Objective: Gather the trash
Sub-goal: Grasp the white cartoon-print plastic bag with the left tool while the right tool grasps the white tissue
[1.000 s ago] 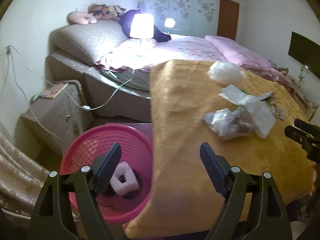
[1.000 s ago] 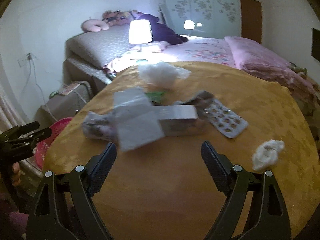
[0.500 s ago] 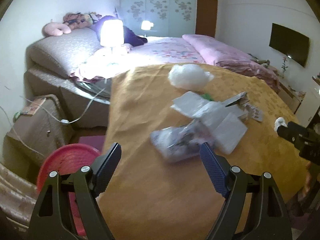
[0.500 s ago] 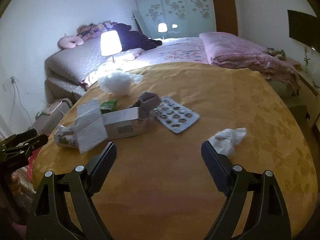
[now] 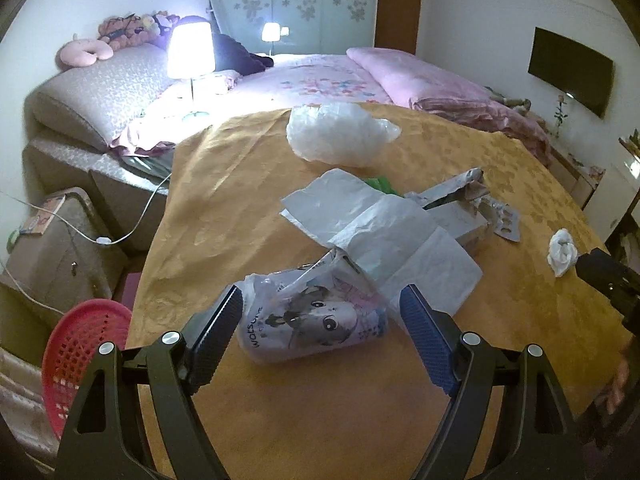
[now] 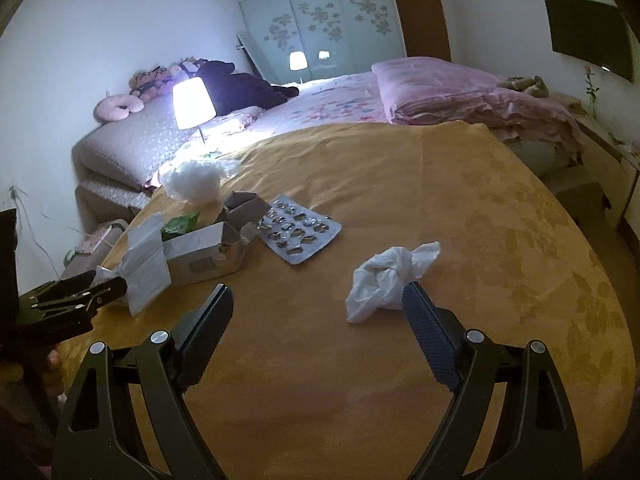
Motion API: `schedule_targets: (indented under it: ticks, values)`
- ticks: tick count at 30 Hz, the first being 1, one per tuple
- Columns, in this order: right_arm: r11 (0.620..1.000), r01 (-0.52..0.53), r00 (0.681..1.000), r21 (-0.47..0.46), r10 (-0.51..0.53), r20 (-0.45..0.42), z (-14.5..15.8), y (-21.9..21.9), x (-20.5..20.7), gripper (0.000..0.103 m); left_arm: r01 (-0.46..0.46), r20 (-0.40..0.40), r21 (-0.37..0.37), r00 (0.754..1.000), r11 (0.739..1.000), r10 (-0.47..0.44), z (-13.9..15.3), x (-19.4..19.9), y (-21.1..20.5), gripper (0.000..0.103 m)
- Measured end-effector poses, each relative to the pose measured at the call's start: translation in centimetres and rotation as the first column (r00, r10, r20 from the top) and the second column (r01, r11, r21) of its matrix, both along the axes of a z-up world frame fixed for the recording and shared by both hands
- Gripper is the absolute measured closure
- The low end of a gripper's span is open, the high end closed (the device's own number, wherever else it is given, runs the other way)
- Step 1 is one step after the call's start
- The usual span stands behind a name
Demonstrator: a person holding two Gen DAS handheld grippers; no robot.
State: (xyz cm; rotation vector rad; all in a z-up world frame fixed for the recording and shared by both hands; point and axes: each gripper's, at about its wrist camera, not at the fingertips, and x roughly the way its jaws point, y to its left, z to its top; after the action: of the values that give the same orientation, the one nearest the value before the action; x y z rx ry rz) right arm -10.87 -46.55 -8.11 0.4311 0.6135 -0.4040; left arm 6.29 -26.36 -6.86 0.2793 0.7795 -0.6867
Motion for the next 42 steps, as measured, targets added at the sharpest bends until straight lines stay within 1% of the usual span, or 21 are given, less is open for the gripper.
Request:
schedule_targets:
  ticks: [4, 7, 10, 13, 21, 26, 30, 36, 42]
  values:
    - [1.0, 0.007, 1.0, 0.016, -0.007, -0.001, -0.3, -0.3, -0.1, 0.019, 0.001, -0.005, 0.018, 1.0, 1.0, -0.001, -0.5, 0.3, 0.3, 0.026]
    - [1.0, 0.007, 1.0, 0.023, -0.007, -0.002, -0.5, -0.4, 0.0, 0.019, -0.005, -0.021, 0.008, 1.0, 1.0, 0.005, -1.1, 0.6, 0.9, 0.026]
    - [1.0, 0.006, 1.0, 0.027, -0.006, -0.004, -0.7, -0.4, 0.0, 0.019, 0.004, -0.019, 0.001, 1.0, 1.0, -0.004, -1.0, 0.4, 1.2, 0.03]
    - [0.999, 0.006, 1.0, 0.033, -0.006, -0.007, -0.9, -0.5, -0.1, 0.019, 0.012, -0.013, 0.002, 1.0, 1.0, -0.012, -1.1, 0.1, 1.4, 0.031]
    - [0.999, 0.033, 0.999, 0.031, -0.033, -0.015, -1.2, -1.3, -0.6, 0.019, 0.01, -0.019, -0.031, 1.0, 0.999, -0.011, -0.9, -1.3, 3.1, 0.031]
    - [0.999, 0.046, 0.999, 0.029, -0.045, -0.027, -1.5, -1.8, -0.7, 0.019, -0.002, -0.015, -0.056, 1.0, 0.998, 0.001, 0.0, -1.6, 4.2, 0.033]
    - [0.998, 0.053, 0.998, 0.027, -0.052, -0.041, -1.8, -2.3, -0.7, 0.019, -0.011, 0.005, -0.067, 1.0, 0.998, 0.011, 0.8, -1.6, 4.4, 0.033]
    - [0.999, 0.048, 0.996, 0.012, -0.047, -0.077, -2.4, -3.1, 0.2, 0.019, -0.015, 0.039, -0.055, 0.999, 0.998, 0.017, 1.1, -1.9, 4.3, 0.033]
    - [0.998, 0.05, 0.992, -0.046, -0.055, -0.11, -2.4, -3.8, 2.1, 0.019, -0.021, 0.065, -0.038, 0.998, 0.999, 0.024, 1.1, -2.0, 4.4, 0.033]
